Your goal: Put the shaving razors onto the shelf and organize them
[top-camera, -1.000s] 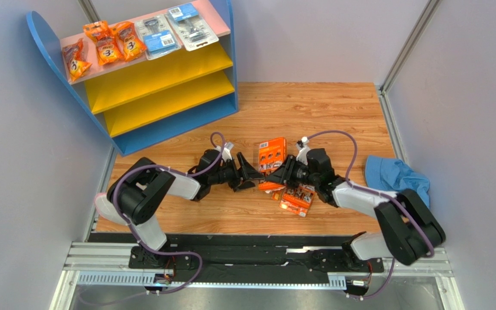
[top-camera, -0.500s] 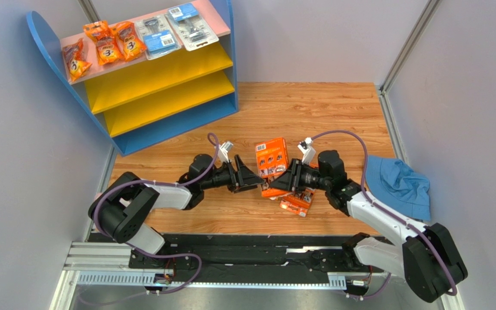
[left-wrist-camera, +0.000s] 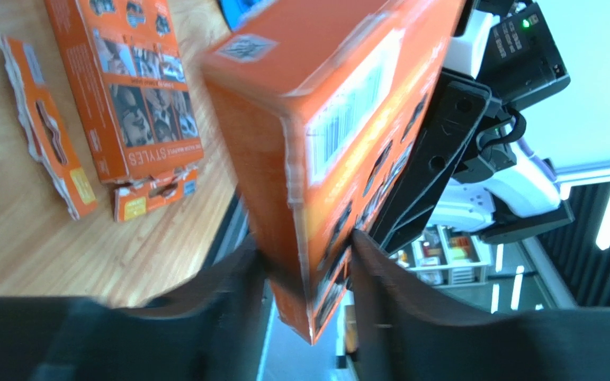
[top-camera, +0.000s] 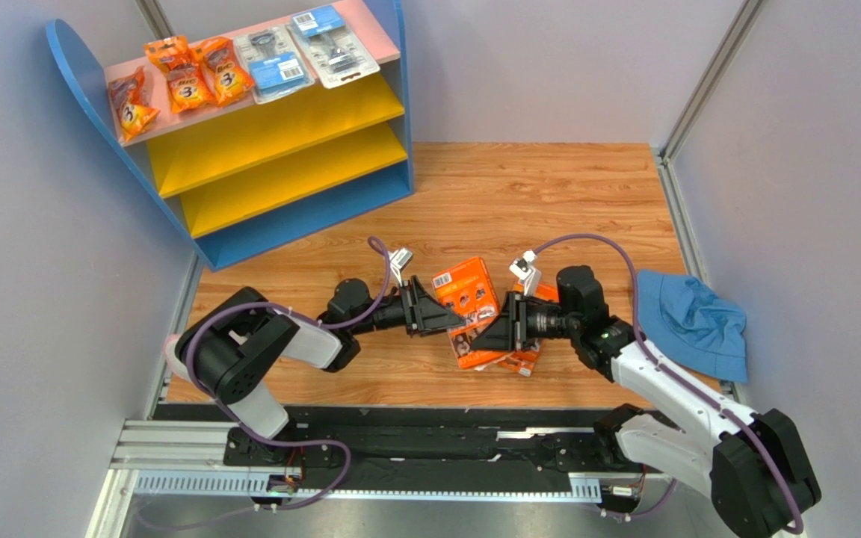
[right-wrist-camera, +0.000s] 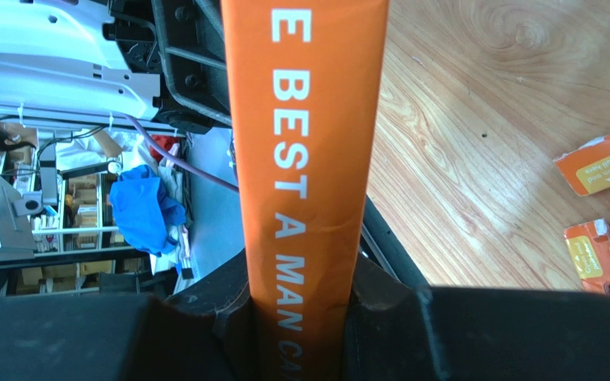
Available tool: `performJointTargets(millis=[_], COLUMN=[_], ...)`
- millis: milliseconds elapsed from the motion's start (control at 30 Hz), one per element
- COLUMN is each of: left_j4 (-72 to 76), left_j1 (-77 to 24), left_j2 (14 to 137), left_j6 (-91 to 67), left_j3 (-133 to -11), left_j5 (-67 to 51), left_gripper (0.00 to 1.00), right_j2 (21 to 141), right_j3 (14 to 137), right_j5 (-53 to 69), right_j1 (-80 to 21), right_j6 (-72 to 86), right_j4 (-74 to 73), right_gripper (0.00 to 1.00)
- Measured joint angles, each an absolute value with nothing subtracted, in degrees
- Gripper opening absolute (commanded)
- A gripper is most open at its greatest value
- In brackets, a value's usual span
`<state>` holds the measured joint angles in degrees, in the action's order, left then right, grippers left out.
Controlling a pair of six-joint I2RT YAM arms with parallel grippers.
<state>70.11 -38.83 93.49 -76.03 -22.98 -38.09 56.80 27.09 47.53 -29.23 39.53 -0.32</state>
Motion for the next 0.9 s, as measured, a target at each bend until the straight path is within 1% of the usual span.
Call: performJointTargets(millis=[33,67,133,167,200,267,300,367,400,467,500,567,600,700,900], left_j4=[70.67,71.16,72.12,72.84,73.34,73.71,73.76,73.69,73.67,73.06,72.25,71.22,70.72,69.52,66.78], left_j1=[-38.96,-39.05,-39.05,-39.18,-39.24,-39.31,-39.38,-39.59,-39.68,-39.75,-39.79,-39.79,-39.79,-39.75,-39.77], left_j2=[93.82,94.28,94.70,94.74,94.72,94.70,94.65,94.52,94.30,93.56,92.77,91.31,90.39,88.73,87.55], left_j6=[-76.42,-76.95,-77.84,-78.13,-78.32,-78.91,-79.24,-79.46,-79.40,-79.05,-78.96,-78.94,-78.94,-78.96,-79.70], left_j3=[-22.98,-22.94,-22.94,-22.94,-22.94,-22.94,-22.94,-22.94,-22.94,-22.94,-22.94,-22.94,-22.98,-23.29,-24.62], left_j5=[-38.22,-38.50,-39.03,-39.24,-39.29,-39.33,-39.22,-38.94,-38.72,-38.04,-37.12,-35.86,-35.07,-33.26,-30.81], left_gripper=[0.32,0.24,0.19,0.14,0.12,0.08,0.06,0.04,0.03,0.00,0.00,0.00,0.00,0.00,0.00], right_j2=[56.80,56.77,56.80,56.80,56.80,56.71,56.53,56.10,55.92,55.61,55.09,52.93,51.03,42.48,26.26], right_j3=[27.05,27.05,27.05,27.05,27.03,27.05,27.05,27.07,27.07,27.03,26.74,25.21,24.05,20.32,18.09], right_j5=[47.70,47.68,47.66,47.70,47.72,47.37,46.87,45.89,45.17,43.90,42.74,41.06,40.05,36.23,28.93], right_j1=[-29.23,-29.12,-29.08,-29.06,-29.06,-29.08,-29.08,-29.26,-29.34,-29.50,-29.58,-29.61,-29.61,-29.63,-29.61], right_j6=[39.27,39.00,38.87,38.83,38.79,38.52,38.26,38.02,38.19,39.53,40.64,43.70,45.28,50.13,55.92], right_j4=[-0.67,-1.08,-1.45,-1.76,-1.91,-2.33,-2.76,-3.66,-4.23,-5.23,-5.37,-4.71,-4.45,-3.68,-3.53], right_gripper=[0.10,0.12,0.17,0.18,0.22,0.25,0.31,0.38,0.46,0.55,0.65,0.76,0.84,0.89,0.88])
